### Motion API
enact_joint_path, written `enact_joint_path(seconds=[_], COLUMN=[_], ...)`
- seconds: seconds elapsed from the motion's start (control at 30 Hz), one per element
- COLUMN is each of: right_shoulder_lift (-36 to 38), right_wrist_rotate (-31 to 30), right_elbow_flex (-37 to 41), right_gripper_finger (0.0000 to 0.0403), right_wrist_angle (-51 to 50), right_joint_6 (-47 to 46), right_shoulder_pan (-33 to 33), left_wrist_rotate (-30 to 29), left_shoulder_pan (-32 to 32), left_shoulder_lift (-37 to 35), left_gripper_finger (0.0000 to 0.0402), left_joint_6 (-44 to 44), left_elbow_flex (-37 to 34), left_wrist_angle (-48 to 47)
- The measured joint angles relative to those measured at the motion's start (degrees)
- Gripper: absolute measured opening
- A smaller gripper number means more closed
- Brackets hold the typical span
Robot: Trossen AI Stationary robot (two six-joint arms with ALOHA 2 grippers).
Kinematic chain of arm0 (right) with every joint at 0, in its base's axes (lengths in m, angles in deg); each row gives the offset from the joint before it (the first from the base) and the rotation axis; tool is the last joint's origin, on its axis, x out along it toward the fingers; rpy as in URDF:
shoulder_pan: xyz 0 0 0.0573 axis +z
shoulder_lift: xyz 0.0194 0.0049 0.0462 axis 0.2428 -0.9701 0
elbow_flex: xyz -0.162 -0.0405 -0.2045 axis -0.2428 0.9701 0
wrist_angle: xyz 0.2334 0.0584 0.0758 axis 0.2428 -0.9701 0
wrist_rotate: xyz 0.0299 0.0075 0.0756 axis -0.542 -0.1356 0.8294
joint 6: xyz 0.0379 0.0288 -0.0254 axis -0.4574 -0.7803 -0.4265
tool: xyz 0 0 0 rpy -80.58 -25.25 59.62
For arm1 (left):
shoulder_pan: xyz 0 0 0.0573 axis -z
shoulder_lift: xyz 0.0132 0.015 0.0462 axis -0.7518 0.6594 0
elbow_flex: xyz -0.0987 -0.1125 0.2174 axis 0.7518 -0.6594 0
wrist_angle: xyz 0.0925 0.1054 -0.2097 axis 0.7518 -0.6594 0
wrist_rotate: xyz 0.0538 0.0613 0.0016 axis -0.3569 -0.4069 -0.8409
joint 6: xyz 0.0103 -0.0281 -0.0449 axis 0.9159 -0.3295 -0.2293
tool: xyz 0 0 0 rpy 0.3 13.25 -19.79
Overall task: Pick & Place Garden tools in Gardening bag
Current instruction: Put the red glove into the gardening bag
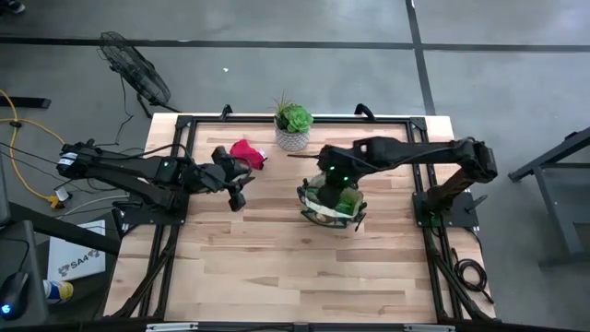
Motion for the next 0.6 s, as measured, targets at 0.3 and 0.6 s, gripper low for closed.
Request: enact_joint_path(seconds=[0.3, 0.6], right_shoulder_lift=[7.7, 13.7], right_wrist_rotate=[-1.9, -5.6], right_elbow_flex=[0.0, 0.0], right_gripper_finger=[0.0083, 0.0187], right_wrist_angle=[-3.1, -13.8], right_joint_6=[-2.8, -7.3], right_shoulder_pan=[0.0, -0.1], left_wrist_rotate=[-1.2, 9.3], left_shoulder_pan=[-4.8, -22.0], left_shoulder_lift=[0.0, 6.2], left_gripper_finger=[0.0174, 0.0254], left_joint_6=[4.9, 4.7], left_elbow_flex=[0.0, -0.1], left_wrist_angle=[-2.9, -7.3])
